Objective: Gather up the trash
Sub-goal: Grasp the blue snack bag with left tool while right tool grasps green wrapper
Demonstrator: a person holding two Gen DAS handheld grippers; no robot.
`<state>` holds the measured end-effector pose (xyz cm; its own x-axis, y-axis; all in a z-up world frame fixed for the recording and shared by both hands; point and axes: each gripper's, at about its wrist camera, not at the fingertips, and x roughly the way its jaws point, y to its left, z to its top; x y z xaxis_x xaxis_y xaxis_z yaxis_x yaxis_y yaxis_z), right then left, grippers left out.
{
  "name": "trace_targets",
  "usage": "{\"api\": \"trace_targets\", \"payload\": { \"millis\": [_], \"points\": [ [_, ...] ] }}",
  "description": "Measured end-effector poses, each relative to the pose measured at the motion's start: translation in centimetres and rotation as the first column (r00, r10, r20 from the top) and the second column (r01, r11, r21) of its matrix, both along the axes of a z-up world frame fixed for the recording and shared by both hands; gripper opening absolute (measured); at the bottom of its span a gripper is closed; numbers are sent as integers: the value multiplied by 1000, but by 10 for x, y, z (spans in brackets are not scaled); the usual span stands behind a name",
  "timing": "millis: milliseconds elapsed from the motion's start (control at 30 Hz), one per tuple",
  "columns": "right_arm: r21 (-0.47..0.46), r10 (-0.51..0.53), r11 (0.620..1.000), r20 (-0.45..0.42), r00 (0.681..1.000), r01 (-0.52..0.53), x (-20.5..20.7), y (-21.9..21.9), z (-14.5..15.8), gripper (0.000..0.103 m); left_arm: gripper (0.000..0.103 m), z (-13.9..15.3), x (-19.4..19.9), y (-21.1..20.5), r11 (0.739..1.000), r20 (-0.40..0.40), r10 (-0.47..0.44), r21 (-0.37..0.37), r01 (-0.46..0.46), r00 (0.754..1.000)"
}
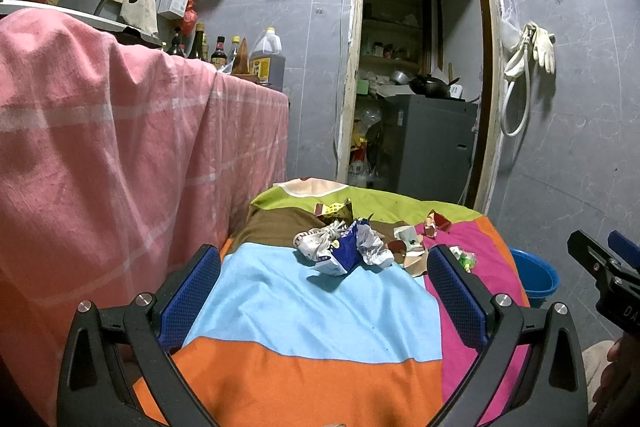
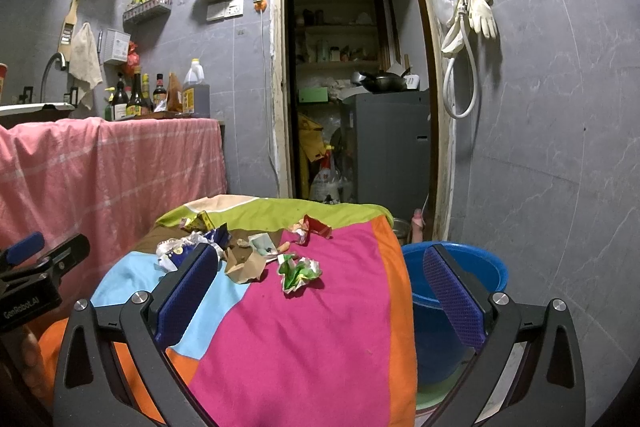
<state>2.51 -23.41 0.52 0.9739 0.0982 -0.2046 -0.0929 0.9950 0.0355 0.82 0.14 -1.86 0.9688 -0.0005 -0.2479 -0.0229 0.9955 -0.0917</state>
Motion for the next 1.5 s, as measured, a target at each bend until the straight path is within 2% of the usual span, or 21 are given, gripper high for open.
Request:
{"api": "trace_targets", "payload": {
  "millis": [167,233,367,567,667,767,867,933,1100,1233,1367,1500],
  "points": [
    [4,6,1000,-5,1000,-6,3,2,-14,103,101,-1,-3,-1,1000,8,0,7,0,1000],
    [6,5,1000,-1,1000,-5,3,2,-14,103,101,-8,4,3,1000,14,1,13,-1,1000],
    [10,14,1000,21,1000,-14,7,4,-14,103,101,-3,8,3,1000,28,2,15,-3,1000],
    [-11,32,999,63,997,-32,15,6,-4,103,101,5,18,3,1000,63,-5,15,4,998],
    [-29,52,998,95,994,-50,26,1,8,103,101,12,31,3,1000,56,-20,5,20,998],
    [-56,72,996,117,991,-66,41,1,11,103,101,15,49,1,999,17,-33,7,33,999],
    [-107,95,991,86,992,-85,61,5,10,103,101,12,70,1,998,-46,-54,27,55,998],
    [-104,115,989,56,992,-109,73,2,6,103,101,7,87,2,998,-105,-53,28,56,993],
    [-91,136,986,-39,990,-139,104,-2,-10,103,100,-7,119,17,996,-228,-68,-64,55,971],
    [-73,154,984,-119,981,-163,124,-2,-24,103,98,-14,133,20,994,-287,-87,-83,65,954],
    [-73,164,981,-187,969,-180,138,2,-36,103,87,-22,145,22,990,-338,-124,-108,92,933],
    [-76,188,974,-260,947,-214,152,7,-46,103,62,-34,164,23,985,-398,-154,-139,107,904]
  ]
}}
